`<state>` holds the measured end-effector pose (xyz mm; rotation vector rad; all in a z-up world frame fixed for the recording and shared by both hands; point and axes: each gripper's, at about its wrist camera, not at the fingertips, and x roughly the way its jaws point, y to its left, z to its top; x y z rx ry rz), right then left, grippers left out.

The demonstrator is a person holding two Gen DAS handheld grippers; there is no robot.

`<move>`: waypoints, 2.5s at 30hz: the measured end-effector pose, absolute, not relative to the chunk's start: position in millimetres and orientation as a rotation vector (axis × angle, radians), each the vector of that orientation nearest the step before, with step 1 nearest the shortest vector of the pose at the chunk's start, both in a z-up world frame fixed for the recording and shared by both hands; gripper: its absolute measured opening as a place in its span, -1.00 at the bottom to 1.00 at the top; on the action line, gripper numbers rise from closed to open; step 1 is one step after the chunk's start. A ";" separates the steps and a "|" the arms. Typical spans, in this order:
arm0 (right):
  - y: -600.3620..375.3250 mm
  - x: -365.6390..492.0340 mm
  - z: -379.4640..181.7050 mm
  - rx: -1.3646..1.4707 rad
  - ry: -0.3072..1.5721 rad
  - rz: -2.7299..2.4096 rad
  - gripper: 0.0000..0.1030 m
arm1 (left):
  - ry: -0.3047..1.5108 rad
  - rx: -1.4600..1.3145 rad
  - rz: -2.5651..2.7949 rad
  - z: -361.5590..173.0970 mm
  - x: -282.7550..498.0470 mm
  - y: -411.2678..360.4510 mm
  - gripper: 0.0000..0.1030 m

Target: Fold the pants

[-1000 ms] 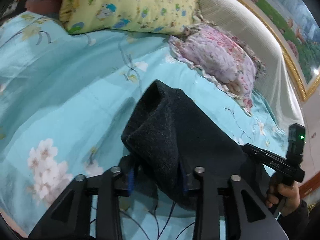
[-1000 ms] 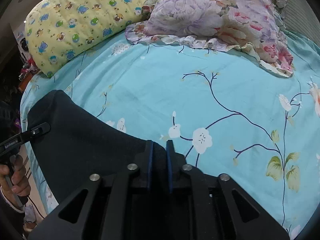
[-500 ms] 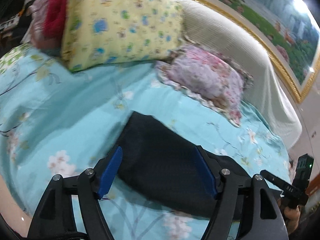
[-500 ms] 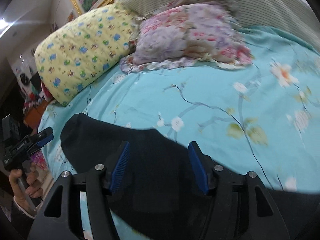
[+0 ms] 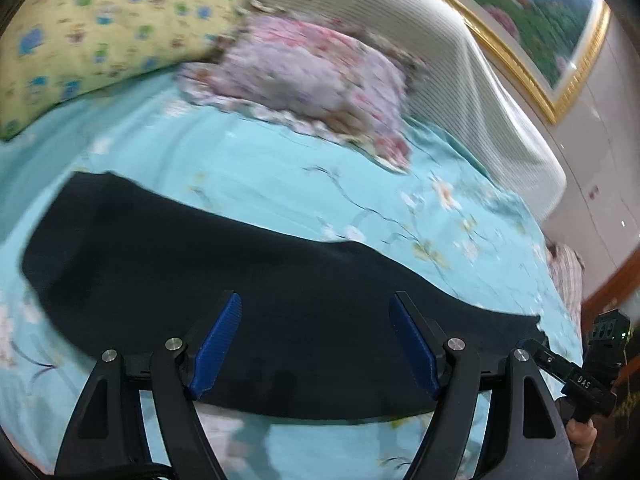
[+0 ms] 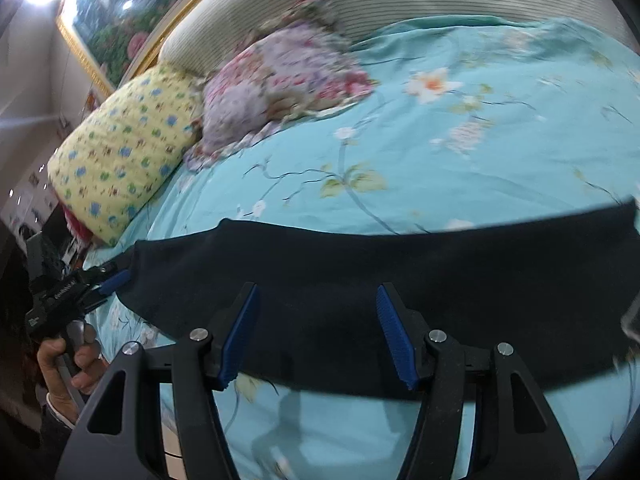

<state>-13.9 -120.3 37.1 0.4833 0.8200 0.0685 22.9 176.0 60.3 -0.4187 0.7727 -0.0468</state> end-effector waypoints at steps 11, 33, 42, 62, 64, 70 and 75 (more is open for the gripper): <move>-177.8 -76.2 38.8 0.585 0.759 -0.084 0.20 | 0.853 -0.279 -0.252 60.9 60.1 73.1 0.55; -249.0 -124.3 2.8 0.850 0.731 -0.295 0.20 | 0.966 -0.022 -0.604 64.2 124.8 -73.6 0.57; -268.3 -116.9 -6.0 0.928 0.645 -0.350 0.12 | 1.025 0.084 -0.709 52.7 152.2 -125.0 0.58; -311.5 -160.0 -3.2 0.953 0.539 -0.365 -0.77 | 1.216 0.240 -1.074 12.6 196.0 -289.5 0.34; -310.1 -161.5 -3.9 0.953 0.535 -0.354 -0.77 | 1.242 0.263 -1.109 7.3 194.6 -301.2 0.12; -308.8 -162.9 -7.4 0.947 0.545 -0.336 -0.77 | 1.242 0.271 -1.165 -1.6 193.0 -312.2 -0.56; -306.0 -161.7 -0.3 0.939 0.533 -0.315 -0.77 | 1.214 0.207 -1.185 8.3 191.5 -301.0 -0.72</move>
